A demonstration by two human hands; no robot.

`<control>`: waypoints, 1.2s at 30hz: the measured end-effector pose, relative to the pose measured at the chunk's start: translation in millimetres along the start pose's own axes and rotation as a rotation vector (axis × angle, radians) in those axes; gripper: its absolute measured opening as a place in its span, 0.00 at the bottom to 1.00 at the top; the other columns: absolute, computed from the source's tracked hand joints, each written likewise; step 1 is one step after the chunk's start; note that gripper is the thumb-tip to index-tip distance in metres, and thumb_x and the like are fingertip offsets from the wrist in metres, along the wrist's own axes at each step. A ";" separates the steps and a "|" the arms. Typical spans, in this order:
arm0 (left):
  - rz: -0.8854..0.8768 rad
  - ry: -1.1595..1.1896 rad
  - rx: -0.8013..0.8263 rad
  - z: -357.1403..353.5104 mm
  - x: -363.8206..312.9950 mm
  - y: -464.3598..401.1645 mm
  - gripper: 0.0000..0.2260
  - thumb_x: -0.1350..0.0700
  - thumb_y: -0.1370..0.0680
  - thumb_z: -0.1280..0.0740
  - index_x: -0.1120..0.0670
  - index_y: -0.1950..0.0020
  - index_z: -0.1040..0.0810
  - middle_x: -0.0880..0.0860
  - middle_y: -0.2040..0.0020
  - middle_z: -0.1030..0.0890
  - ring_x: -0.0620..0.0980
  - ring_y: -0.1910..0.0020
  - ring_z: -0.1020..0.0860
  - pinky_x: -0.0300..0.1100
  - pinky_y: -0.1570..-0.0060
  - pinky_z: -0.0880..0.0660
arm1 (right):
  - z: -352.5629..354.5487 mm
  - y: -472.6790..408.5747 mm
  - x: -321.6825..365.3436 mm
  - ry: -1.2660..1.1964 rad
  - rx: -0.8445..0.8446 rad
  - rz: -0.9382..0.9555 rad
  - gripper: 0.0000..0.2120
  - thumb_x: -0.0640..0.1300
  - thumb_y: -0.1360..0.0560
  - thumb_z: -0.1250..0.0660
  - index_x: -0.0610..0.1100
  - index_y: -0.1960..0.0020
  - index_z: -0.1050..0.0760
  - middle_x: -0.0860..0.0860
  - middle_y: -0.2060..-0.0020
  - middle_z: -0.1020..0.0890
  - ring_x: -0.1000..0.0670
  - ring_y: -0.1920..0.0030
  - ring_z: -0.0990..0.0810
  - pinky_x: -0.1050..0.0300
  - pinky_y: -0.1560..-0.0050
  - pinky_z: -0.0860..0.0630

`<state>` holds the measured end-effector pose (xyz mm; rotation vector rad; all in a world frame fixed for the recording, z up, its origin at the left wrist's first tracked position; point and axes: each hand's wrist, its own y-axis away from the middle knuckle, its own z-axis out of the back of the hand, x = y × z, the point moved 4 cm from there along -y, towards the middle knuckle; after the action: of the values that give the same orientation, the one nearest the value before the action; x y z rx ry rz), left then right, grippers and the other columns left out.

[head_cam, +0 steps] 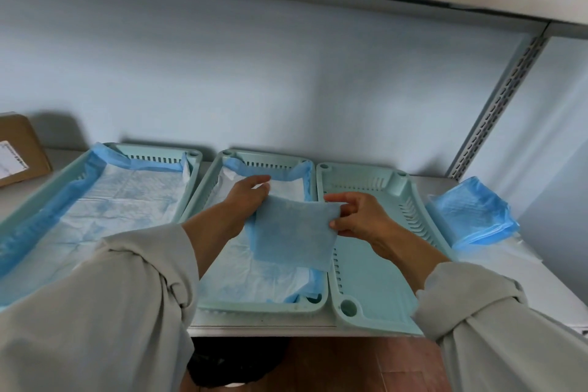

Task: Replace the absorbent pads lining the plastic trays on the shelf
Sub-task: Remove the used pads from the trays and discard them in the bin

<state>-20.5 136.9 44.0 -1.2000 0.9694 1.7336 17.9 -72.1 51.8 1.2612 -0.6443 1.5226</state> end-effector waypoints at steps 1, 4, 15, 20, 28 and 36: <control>-0.025 -0.050 0.110 -2.6 -2.8 2.2 0.18 0.52 0.21 0.35 0.50 0.31 0.28 0.53 0.36 0.28 0.51 0.41 0.29 0.44 0.41 0.31 | 1.0 0.1 0.6 0.014 -0.044 0.016 0.23 0.25 0.30 0.32 0.40 0.37 0.25 0.42 0.48 0.20 0.46 0.50 0.20 0.60 0.56 0.20; -0.138 -0.451 0.318 -11.2 -3.1 7.7 0.22 0.57 0.28 0.27 0.54 0.35 0.26 0.53 0.41 0.26 0.52 0.42 0.27 0.42 0.45 0.30 | 4.2 -2.6 0.9 0.003 -0.130 0.055 0.20 0.25 0.30 0.32 0.38 0.41 0.22 0.42 0.49 0.18 0.46 0.50 0.19 0.57 0.53 0.20; -0.416 -0.435 0.231 -0.3 -5.0 19.4 0.06 0.61 0.26 0.29 0.60 0.61 0.22 0.51 0.66 0.25 0.45 0.65 0.28 0.31 0.64 0.33 | -28.7 2.8 21.3 0.874 0.074 0.233 0.23 0.53 0.31 0.28 0.52 0.38 0.26 0.54 0.43 0.23 0.51 0.40 0.25 0.52 0.42 0.28; -0.398 -0.479 0.232 1.0 -5.2 24.7 0.05 0.61 0.28 0.28 0.62 0.55 0.19 0.55 0.59 0.21 0.49 0.58 0.25 0.42 0.56 0.29 | -49.5 0.6 25.8 0.969 0.064 0.318 0.06 0.46 0.26 0.33 0.48 0.61 0.26 0.49 0.61 0.22 0.48 0.57 0.22 0.55 0.59 0.29; -0.192 -0.553 0.414 24.3 1.8 57.2 0.07 0.62 0.29 0.26 0.60 0.54 0.22 0.54 0.58 0.23 0.48 0.57 0.26 0.36 0.61 0.29 | -66.6 30.7 33.9 0.846 0.323 0.287 0.02 0.42 0.27 0.35 0.48 0.57 0.26 0.50 0.60 0.22 0.49 0.56 0.23 0.58 0.58 0.29; 0.015 -0.775 0.260 50.9 37.1 94.6 0.13 0.54 0.26 0.28 0.59 0.47 0.23 0.55 0.55 0.20 0.49 0.60 0.22 0.40 0.62 0.23 | -94.4 82.1 10.2 0.836 0.492 0.053 0.12 0.38 0.28 0.32 0.40 0.45 0.21 0.41 0.48 0.19 0.45 0.52 0.20 0.49 0.48 0.20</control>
<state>-132.7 152.9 35.4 -0.2912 0.6844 1.7913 -93.7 -14.8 47.8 0.8081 0.2588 2.1212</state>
